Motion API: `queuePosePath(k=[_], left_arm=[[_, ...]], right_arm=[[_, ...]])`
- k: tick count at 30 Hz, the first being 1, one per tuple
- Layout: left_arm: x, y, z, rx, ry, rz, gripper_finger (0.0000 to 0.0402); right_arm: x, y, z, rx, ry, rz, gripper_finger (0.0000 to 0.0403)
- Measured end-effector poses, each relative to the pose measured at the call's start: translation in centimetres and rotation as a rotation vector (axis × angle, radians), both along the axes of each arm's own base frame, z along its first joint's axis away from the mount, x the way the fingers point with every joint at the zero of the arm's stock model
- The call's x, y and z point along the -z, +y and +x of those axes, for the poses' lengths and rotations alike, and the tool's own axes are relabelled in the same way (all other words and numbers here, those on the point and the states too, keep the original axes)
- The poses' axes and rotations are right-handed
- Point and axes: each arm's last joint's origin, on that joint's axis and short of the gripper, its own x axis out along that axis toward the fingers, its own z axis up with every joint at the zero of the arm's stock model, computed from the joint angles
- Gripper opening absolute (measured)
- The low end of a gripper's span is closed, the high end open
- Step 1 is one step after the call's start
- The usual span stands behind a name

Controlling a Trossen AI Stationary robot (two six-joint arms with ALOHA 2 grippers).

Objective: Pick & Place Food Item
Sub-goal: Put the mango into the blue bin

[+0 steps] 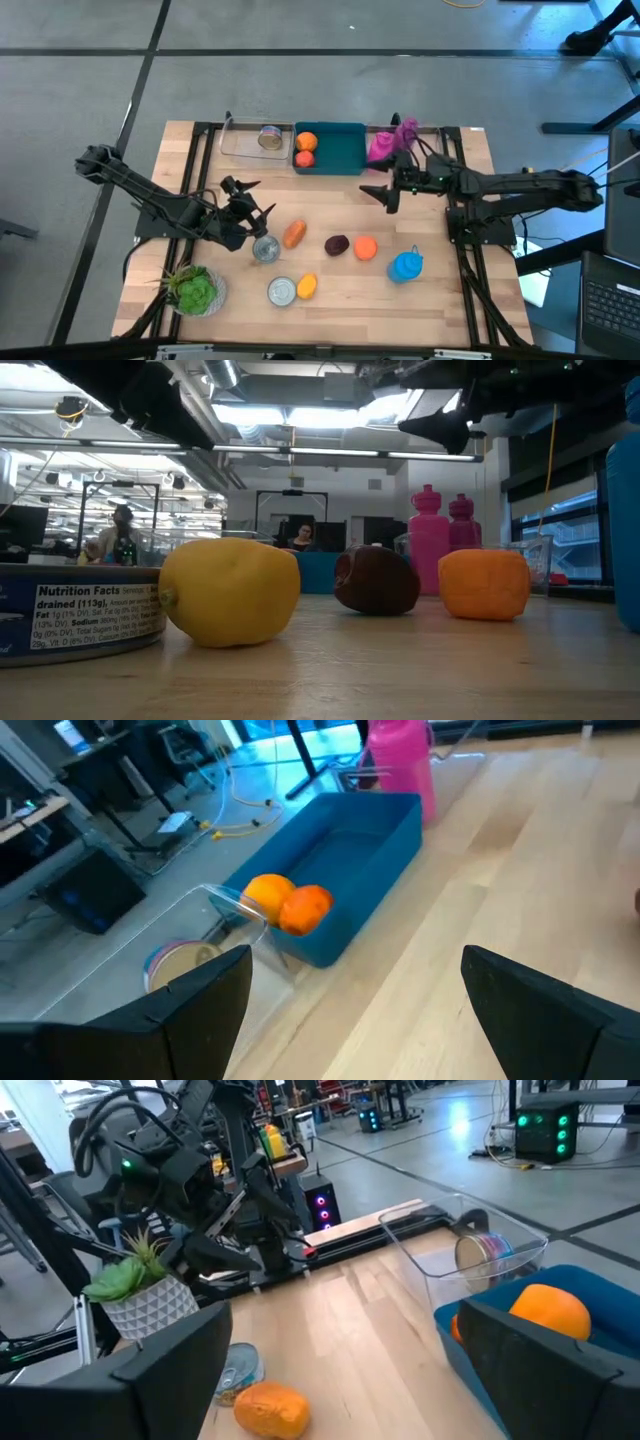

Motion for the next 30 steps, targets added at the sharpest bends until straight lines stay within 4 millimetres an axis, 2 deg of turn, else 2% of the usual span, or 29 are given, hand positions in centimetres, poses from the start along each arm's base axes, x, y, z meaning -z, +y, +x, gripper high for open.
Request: queuePosePath(k=[9, 16, 21, 25, 30], left_arm=[[0.2, 0.5, 1.1, 0.103, -0.006, -0.181, 0.0349], [0.4, 0.1, 2.6, 0.216, 0.014, -0.162, 0.0349], [0.6, -0.1, 3.4, 0.212, -0.001, -0.122, 0.0349], [0.7, -0.4, 4.2, 0.234, -0.028, -0.119, 0.0349], [1.2, -0.7, 4.6, 0.292, -0.007, -0.164, 0.0349]], right_arm=[[0.7, -0.1, 1.5, -0.013, -0.037, 0.019, 0.0384], [0.5, 0.5, 2.1, -0.247, -0.094, -0.067, 0.0384], [-0.4, 0.7, 2.1, -0.332, -0.161, -0.093, 0.0384], [-2.2, 0.7, 1.9, -0.398, -0.172, -0.104, 0.0384], [-4.3, 1.4, 0.8, -0.386, 0.036, -0.162, 0.0382]])
